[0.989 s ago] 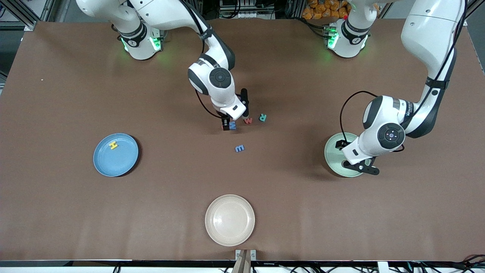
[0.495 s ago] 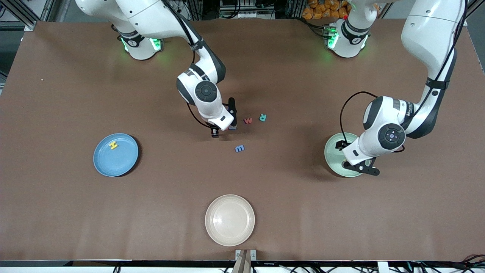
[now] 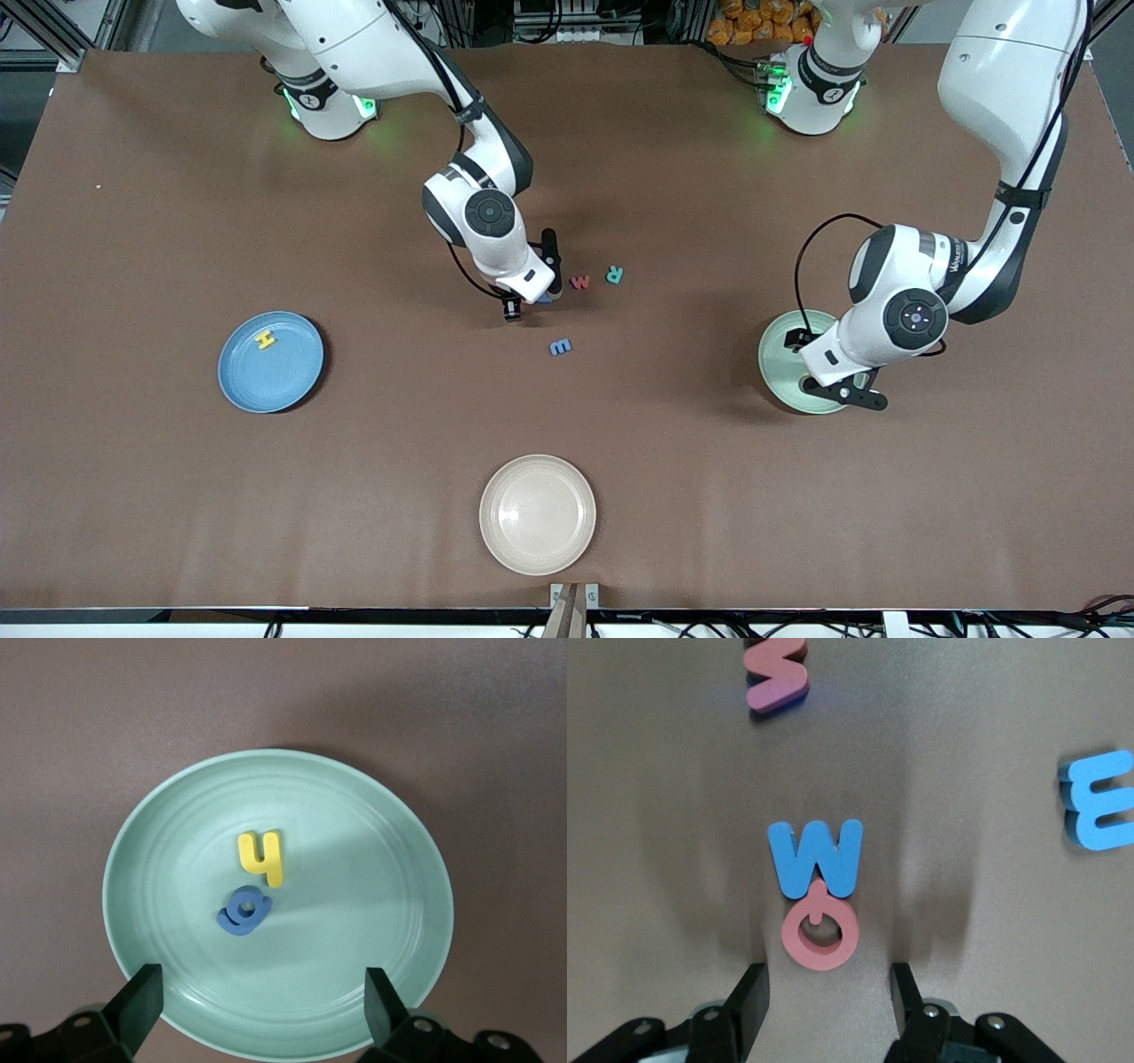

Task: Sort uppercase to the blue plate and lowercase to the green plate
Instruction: 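Grasp the pink O with the right gripper and lift it, then place the pink O on the blue plate while the left gripper reaches letters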

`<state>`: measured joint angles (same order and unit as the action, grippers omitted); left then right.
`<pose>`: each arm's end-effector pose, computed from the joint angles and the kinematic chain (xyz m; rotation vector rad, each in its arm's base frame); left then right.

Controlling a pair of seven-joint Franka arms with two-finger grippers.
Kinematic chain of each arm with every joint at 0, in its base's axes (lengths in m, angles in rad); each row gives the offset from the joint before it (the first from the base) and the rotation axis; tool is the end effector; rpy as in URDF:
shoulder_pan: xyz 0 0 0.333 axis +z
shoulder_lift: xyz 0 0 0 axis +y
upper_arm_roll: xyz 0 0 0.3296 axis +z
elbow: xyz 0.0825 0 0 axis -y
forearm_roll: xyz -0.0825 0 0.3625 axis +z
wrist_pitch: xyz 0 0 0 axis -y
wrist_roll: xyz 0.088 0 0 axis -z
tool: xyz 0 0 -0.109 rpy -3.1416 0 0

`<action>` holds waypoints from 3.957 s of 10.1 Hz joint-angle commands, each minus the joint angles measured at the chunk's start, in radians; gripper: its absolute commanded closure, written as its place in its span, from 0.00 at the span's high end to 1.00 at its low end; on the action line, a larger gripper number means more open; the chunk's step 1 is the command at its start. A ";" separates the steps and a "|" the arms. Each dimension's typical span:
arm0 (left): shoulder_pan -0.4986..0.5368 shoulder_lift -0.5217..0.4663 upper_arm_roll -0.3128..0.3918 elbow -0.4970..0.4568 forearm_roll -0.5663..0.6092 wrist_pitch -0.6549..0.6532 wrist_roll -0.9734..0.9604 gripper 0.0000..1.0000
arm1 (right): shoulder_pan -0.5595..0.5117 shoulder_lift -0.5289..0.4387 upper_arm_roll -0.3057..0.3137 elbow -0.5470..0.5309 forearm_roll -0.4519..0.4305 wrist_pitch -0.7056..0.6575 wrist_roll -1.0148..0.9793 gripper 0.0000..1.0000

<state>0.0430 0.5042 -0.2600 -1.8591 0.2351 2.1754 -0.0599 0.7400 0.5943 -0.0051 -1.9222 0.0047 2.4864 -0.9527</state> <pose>0.6022 -0.1122 0.2669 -3.0244 0.4365 0.2366 0.4574 0.4136 0.2026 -2.0891 -2.3416 0.0469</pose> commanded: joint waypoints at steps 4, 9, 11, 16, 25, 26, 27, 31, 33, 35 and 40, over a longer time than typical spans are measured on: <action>-0.002 0.007 -0.001 0.014 -0.019 -0.003 -0.001 1.00 | 0.032 0.015 0.002 0.025 0.057 0.009 0.011 0.63; -0.002 0.007 -0.001 0.014 -0.019 -0.003 -0.001 1.00 | 0.033 0.019 0.001 0.031 0.055 0.003 -0.001 0.15; -0.002 0.007 -0.001 0.014 -0.019 -0.003 -0.001 1.00 | 0.023 0.012 -0.001 0.034 0.048 -0.007 -0.003 0.00; -0.003 0.022 -0.001 0.037 -0.020 -0.002 -0.008 1.00 | -0.013 -0.057 -0.007 0.169 0.047 -0.366 0.006 0.00; -0.299 0.157 -0.001 0.247 -0.020 -0.003 -0.536 1.00 | -0.506 -0.160 -0.036 0.307 -0.075 -0.770 0.049 0.00; -0.348 0.168 -0.001 0.271 -0.039 -0.003 -0.613 1.00 | -0.536 -0.147 -0.039 0.299 -0.124 -0.771 0.101 0.00; -0.397 0.184 -0.001 0.305 -0.058 -0.003 -0.677 1.00 | -0.563 -0.119 -0.039 0.287 -0.168 -0.784 0.110 0.00; -0.498 0.287 -0.001 0.420 -0.086 0.000 -0.839 1.00 | -0.640 -0.061 -0.039 0.276 -0.170 -0.761 0.132 0.20; -0.528 0.329 0.002 0.466 -0.086 0.038 -0.895 1.00 | -0.639 -0.062 -0.039 0.275 -0.169 -0.764 0.166 1.00; -0.564 0.361 0.005 0.503 -0.086 0.070 -0.955 1.00 | -0.637 -0.073 -0.039 0.275 -0.169 -0.778 0.172 1.00; -0.690 0.435 0.080 0.561 -0.083 0.156 -1.008 1.00 | -0.637 -0.197 -0.041 0.336 -0.163 -0.940 0.176 1.00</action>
<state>-0.5898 0.9120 -0.2340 -1.3398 0.1663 2.3266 -1.0571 0.1080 0.4499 -0.0542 -1.6027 -0.1470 1.5951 -0.7940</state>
